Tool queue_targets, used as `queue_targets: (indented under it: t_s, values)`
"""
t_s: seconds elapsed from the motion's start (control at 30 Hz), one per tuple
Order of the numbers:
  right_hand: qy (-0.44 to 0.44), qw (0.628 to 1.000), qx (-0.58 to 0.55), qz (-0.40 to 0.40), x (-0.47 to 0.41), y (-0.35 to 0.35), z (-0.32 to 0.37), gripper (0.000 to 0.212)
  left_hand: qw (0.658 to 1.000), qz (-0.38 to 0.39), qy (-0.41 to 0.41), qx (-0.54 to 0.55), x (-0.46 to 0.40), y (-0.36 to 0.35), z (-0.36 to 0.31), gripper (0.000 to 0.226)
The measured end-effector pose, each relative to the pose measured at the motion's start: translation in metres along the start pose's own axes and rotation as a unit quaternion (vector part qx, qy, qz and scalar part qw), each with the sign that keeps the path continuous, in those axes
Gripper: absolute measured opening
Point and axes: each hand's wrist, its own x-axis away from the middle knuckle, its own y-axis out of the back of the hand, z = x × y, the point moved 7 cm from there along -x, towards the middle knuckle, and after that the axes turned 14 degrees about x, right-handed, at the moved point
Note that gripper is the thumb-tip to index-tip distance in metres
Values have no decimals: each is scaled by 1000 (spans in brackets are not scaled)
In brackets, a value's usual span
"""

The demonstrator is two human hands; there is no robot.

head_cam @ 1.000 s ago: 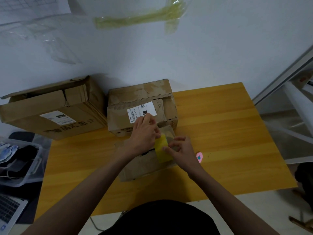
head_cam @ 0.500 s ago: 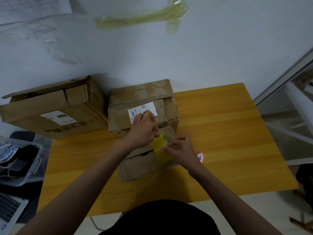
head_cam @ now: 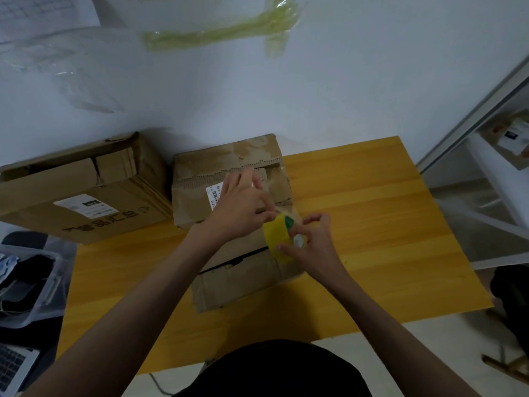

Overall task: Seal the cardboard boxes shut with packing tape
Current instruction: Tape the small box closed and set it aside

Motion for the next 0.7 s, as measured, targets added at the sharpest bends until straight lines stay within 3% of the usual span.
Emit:
queue_targets:
  t_s: [0.23,0.53,0.6,0.7]
  values:
    - [-45,985,162,-50,-31,46,-65,28,997,70,-26,1,-69,-57,-34,5]
    - [-196,945,262,21,-49,37,-185,28,968,237,72,42,-137,-210,-18,20]
    - [-216,941,260,29,-50,31,-198,26,963,241,106,55,-144,-232,-5,22]
    - [-236,937,256,32,-54,22,-210,24,969,176,140,102,-149,-247,9,19]
